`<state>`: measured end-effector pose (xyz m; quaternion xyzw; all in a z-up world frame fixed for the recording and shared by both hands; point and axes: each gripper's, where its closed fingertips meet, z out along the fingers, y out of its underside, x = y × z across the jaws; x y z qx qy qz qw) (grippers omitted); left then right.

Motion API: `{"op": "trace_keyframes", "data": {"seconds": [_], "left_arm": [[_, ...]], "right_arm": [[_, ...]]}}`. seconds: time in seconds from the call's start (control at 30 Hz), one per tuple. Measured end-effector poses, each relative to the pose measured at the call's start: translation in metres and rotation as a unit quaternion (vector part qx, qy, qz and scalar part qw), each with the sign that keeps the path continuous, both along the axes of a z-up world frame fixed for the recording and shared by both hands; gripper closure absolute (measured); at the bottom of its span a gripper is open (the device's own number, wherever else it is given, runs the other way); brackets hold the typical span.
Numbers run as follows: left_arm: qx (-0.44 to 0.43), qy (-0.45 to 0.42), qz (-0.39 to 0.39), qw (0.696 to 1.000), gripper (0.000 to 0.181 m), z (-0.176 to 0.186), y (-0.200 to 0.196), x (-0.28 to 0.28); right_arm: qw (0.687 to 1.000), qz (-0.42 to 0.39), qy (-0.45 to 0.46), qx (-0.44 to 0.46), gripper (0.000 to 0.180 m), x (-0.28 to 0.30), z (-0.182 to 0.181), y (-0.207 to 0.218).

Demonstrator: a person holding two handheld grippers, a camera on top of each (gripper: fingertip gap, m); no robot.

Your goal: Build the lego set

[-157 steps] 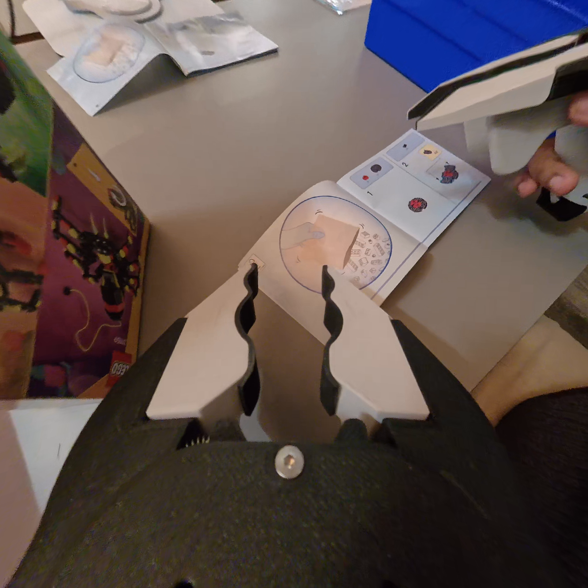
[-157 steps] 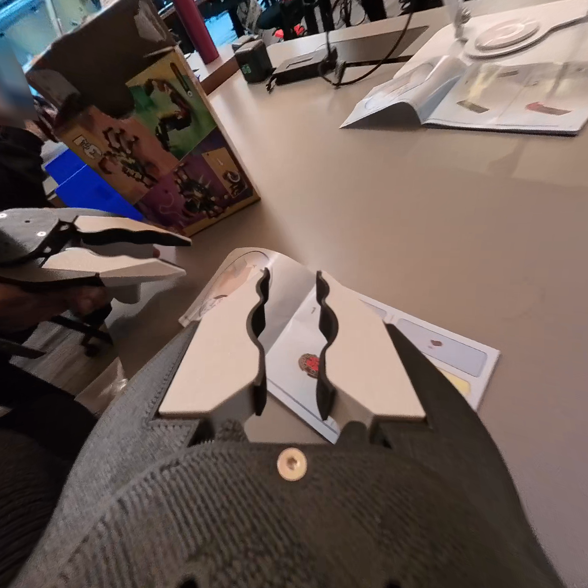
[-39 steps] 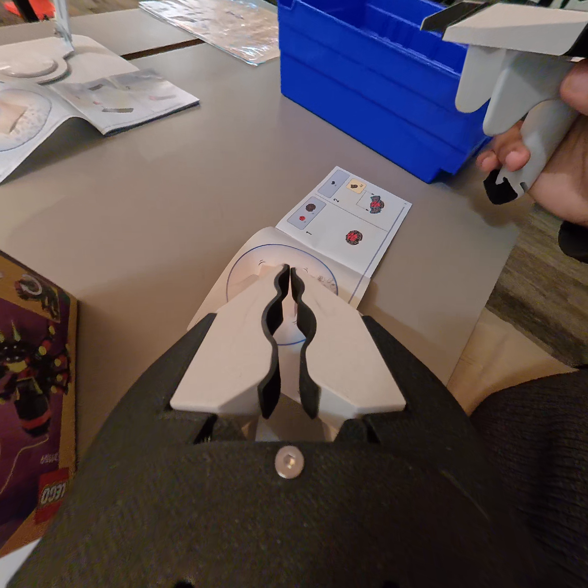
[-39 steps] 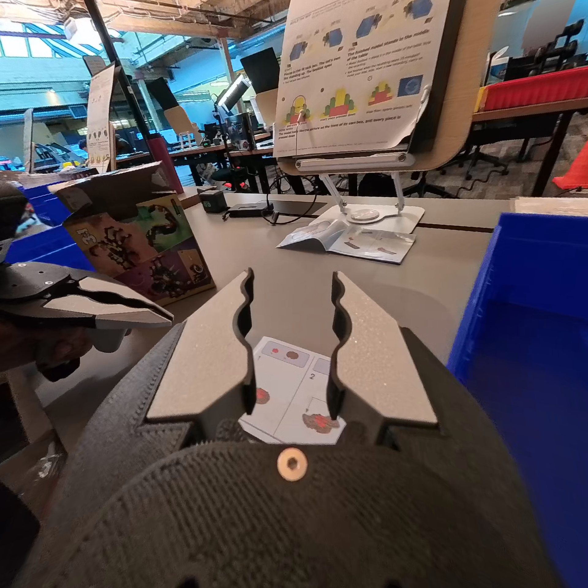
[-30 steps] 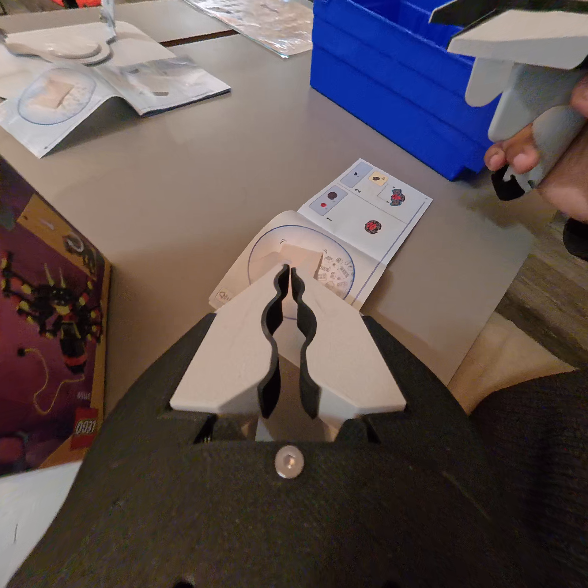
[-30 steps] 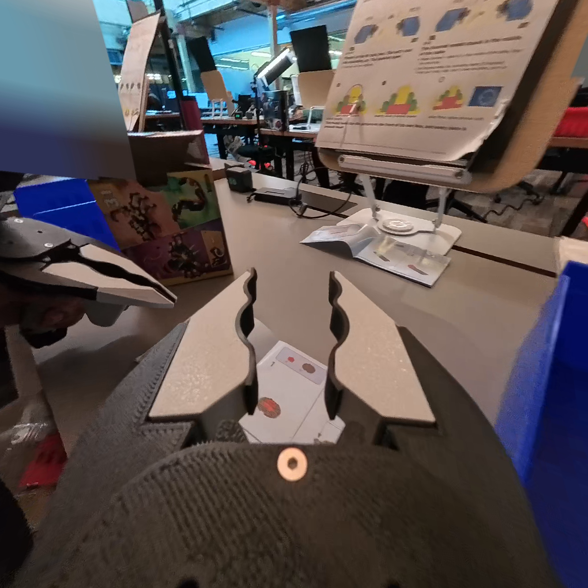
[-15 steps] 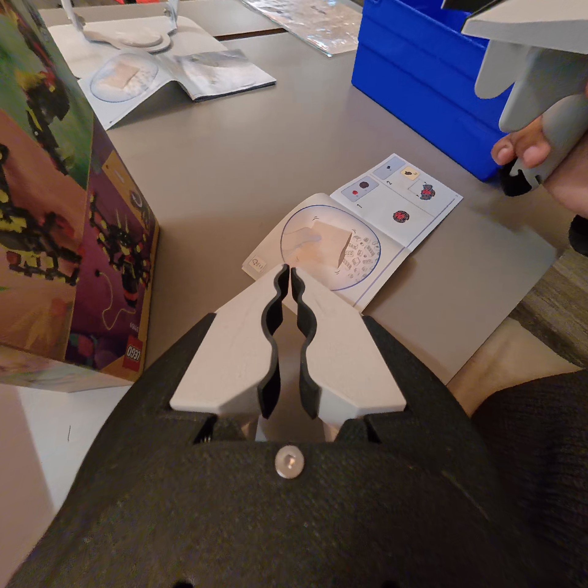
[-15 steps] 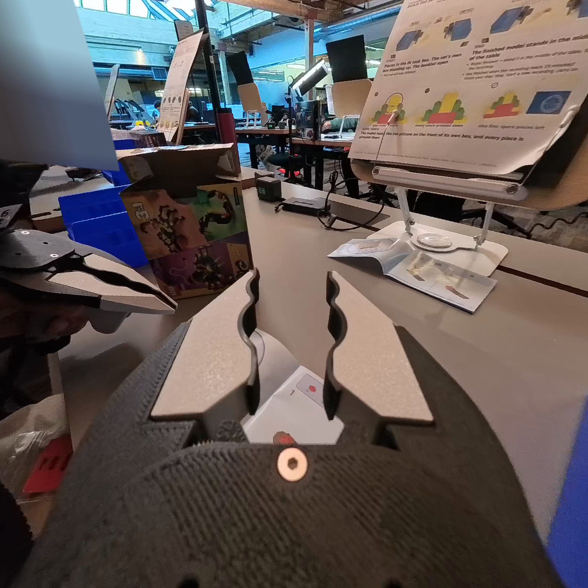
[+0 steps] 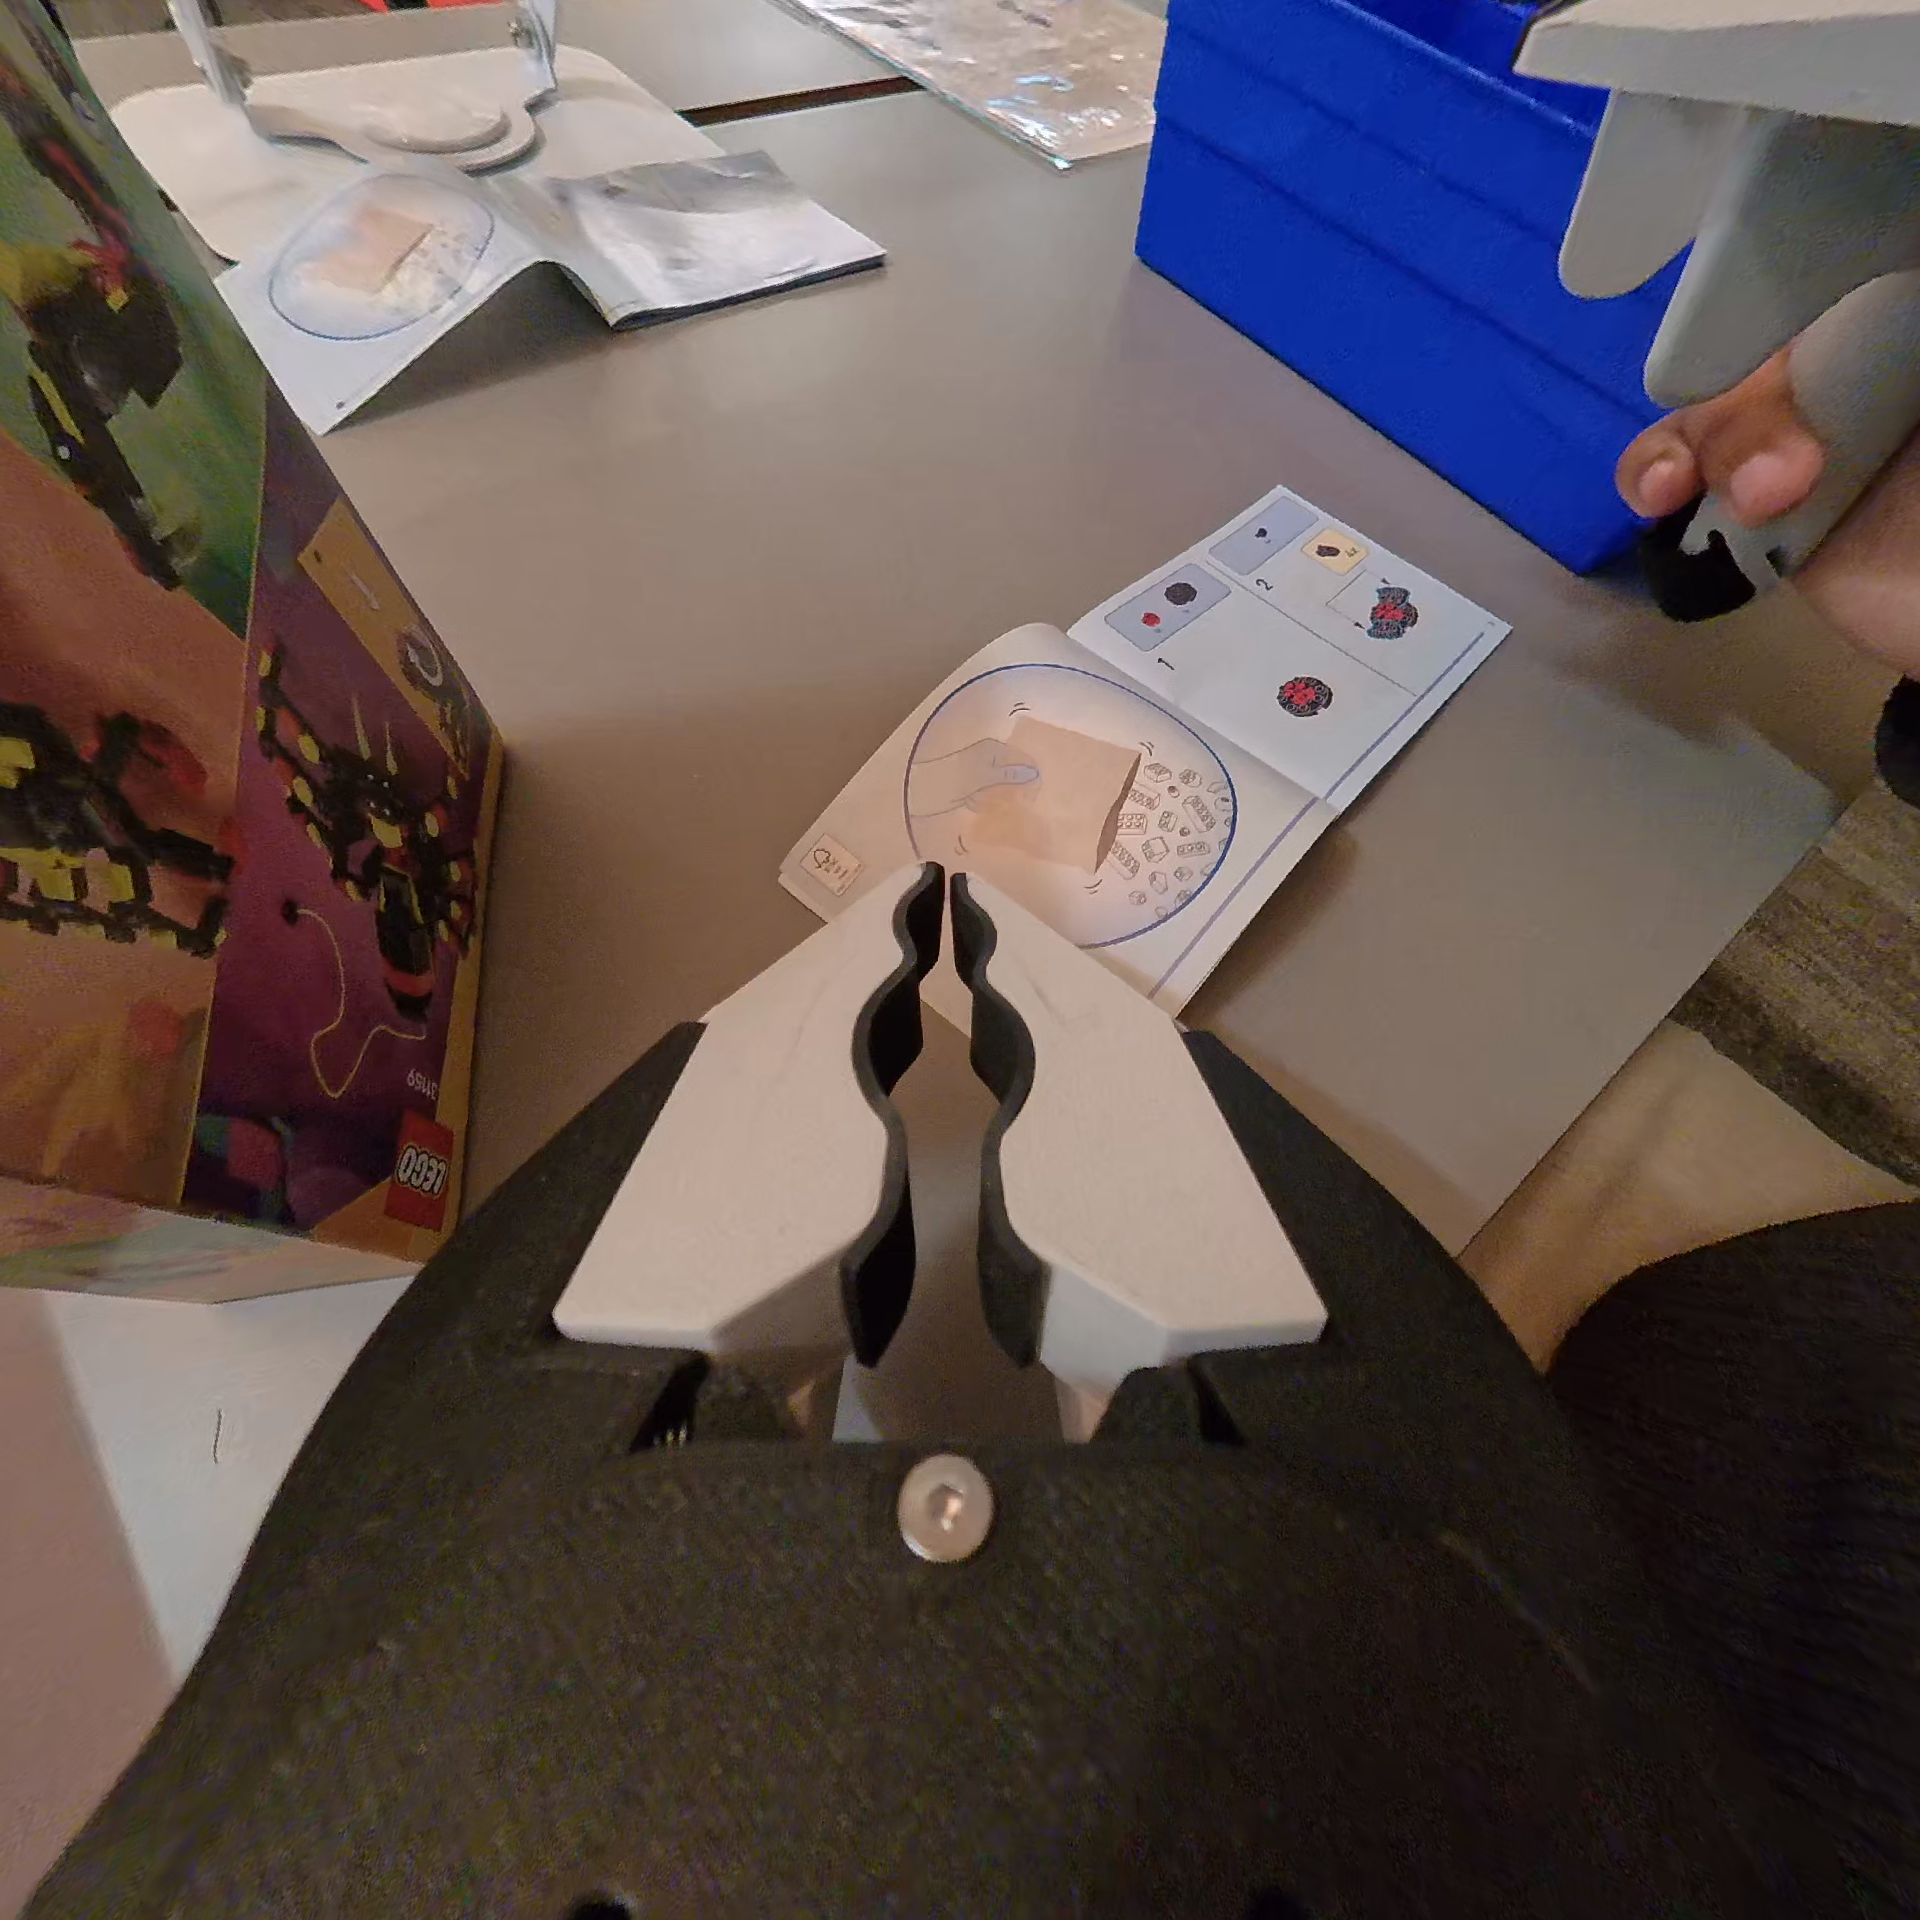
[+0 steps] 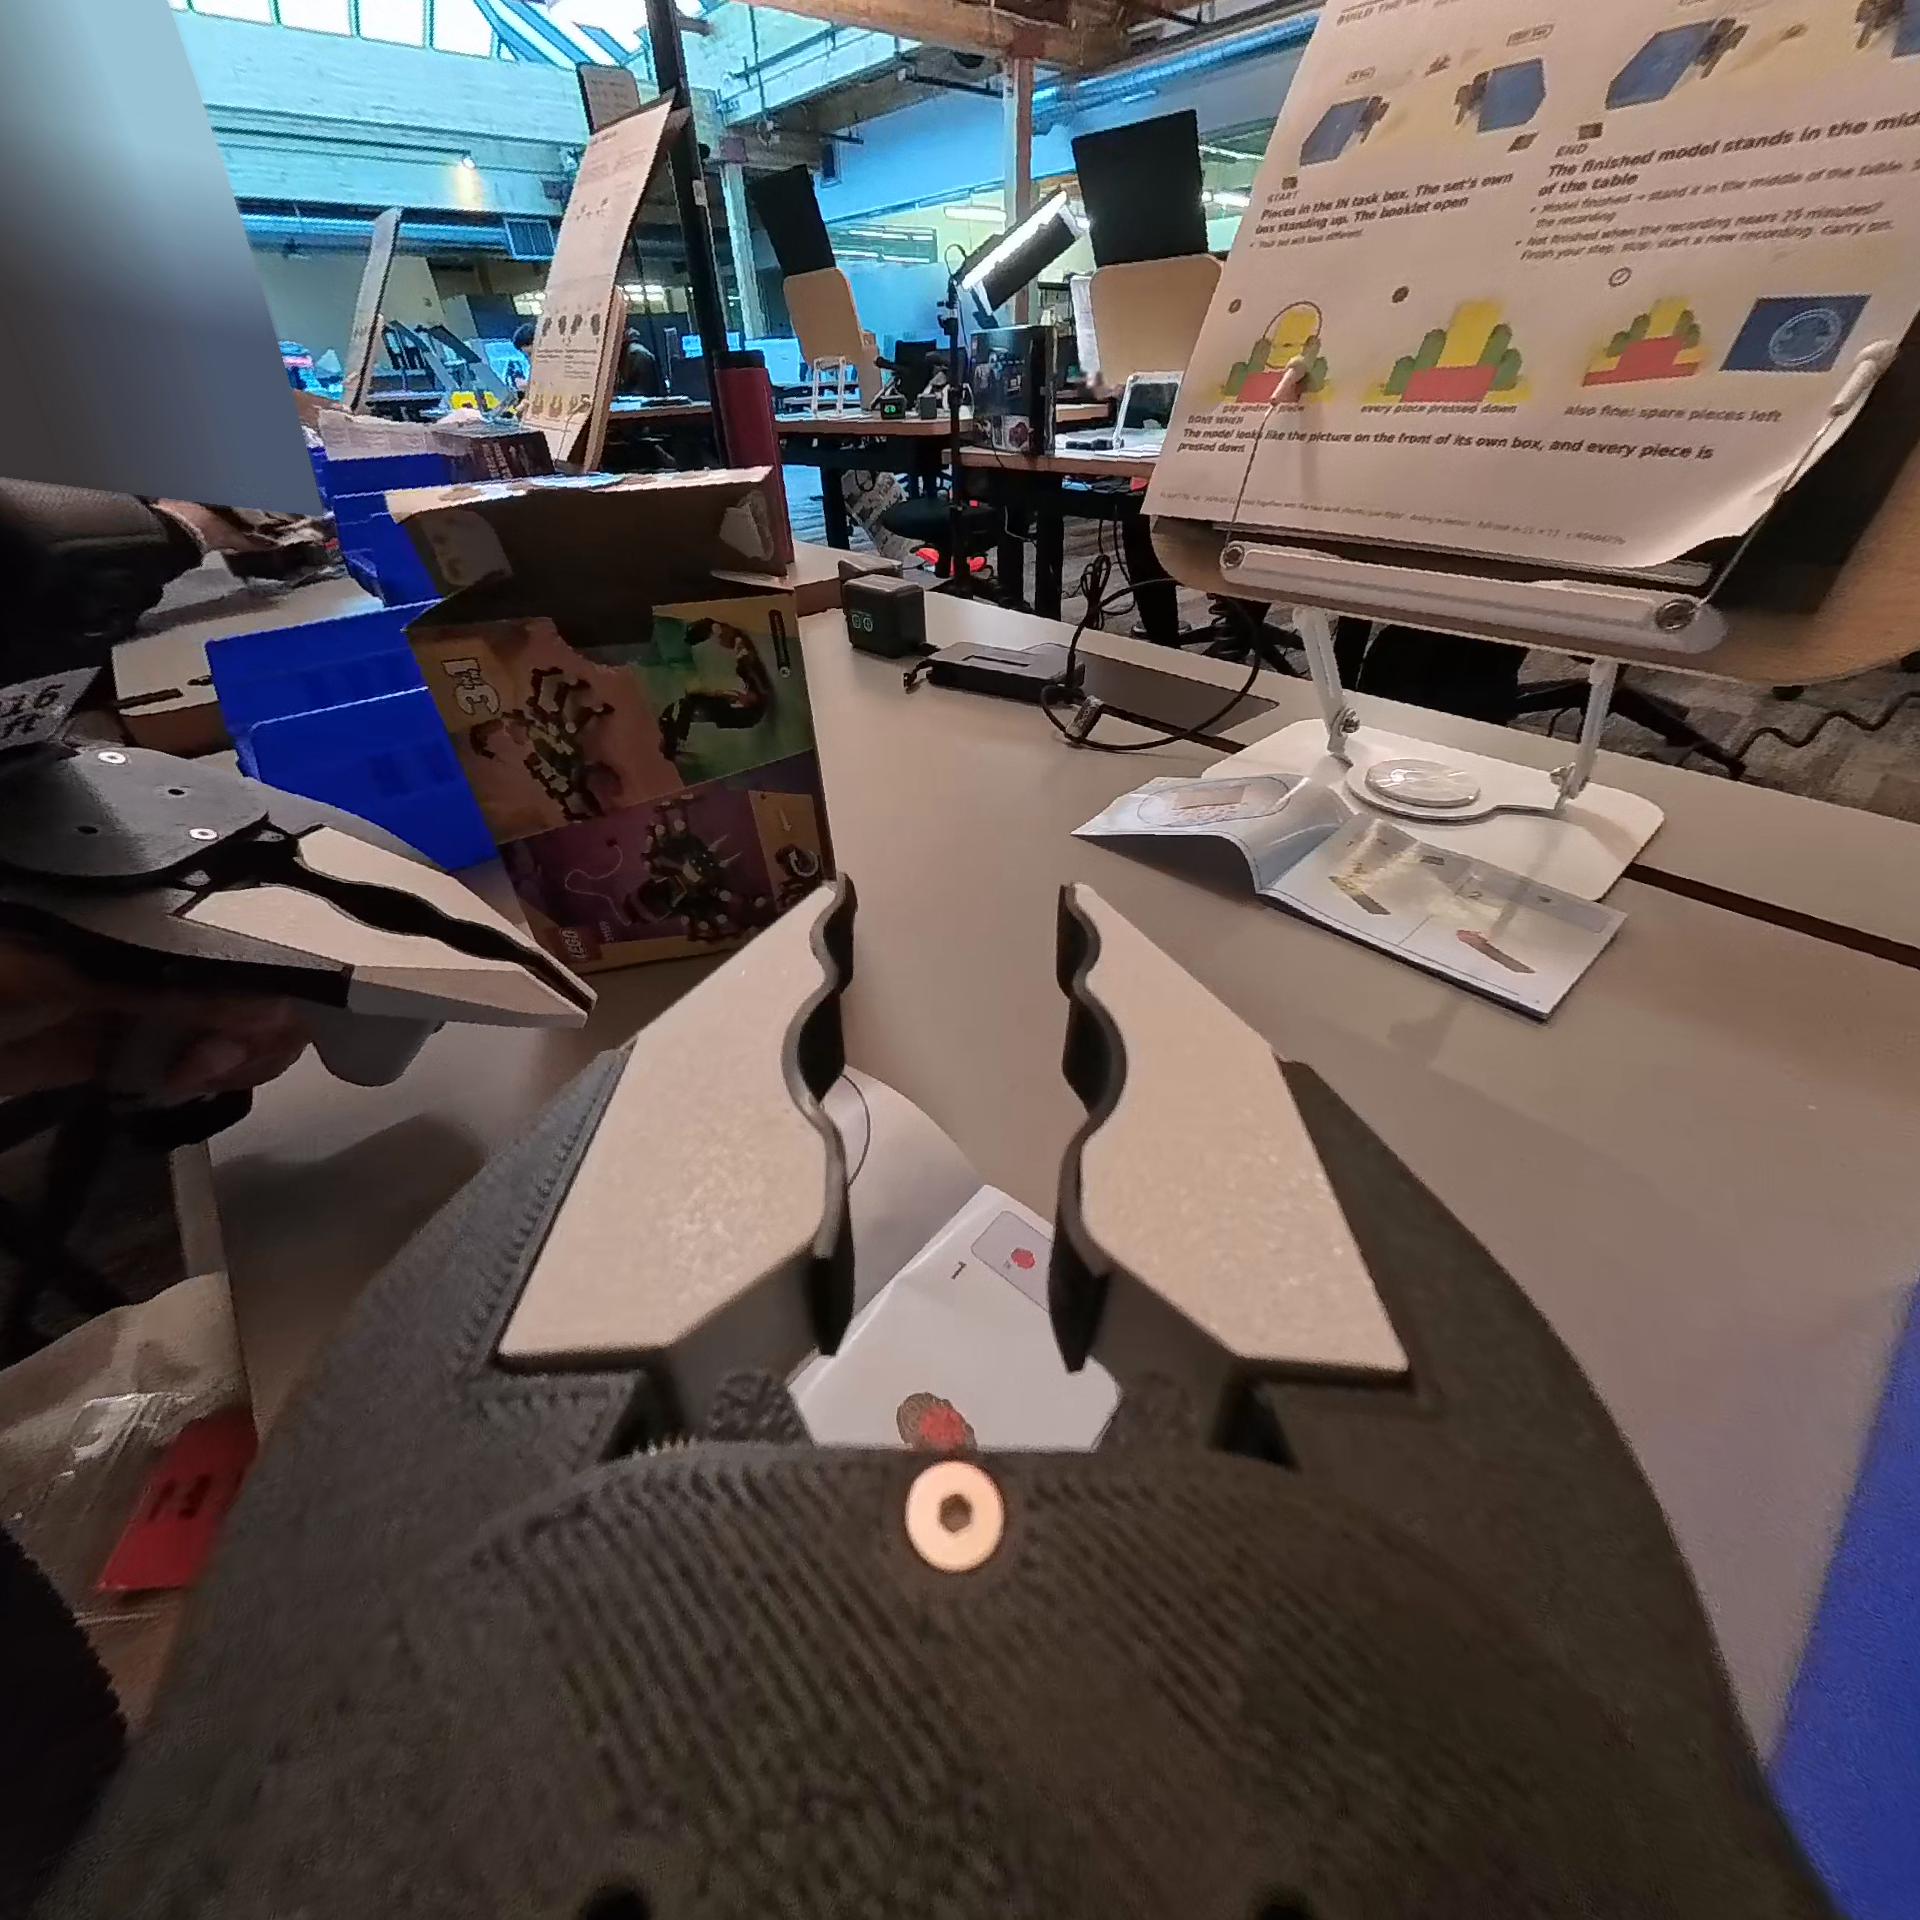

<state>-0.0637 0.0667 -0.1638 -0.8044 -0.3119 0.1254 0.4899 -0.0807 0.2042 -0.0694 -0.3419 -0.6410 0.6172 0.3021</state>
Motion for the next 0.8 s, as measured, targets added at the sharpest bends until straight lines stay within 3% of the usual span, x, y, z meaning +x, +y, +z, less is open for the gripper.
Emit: {"op": "trace_keyframes", "data": {"seconds": [0.6,0.7,0.8], "left_arm": [[-0.009,-0.002,-0.006,1.0,0.18,-0.003,0.002,0.001],[-0.008,-0.001,-0.005,1.0,0.18,-0.003,0.002,0.001],[-0.007,-0.002,-0.004,1.0,0.18,-0.003,0.002,0.0]], "right_arm": [[1.0,0.01,-0.007,-0.001,0.141,0.002,-0.003,-0.003],[0.996,0.091,0.0,-0.007,0.119,0.015,0.0,-0.028],[0.979,0.191,-0.028,0.063,0.106,0.039,-0.025,-0.063]]}}
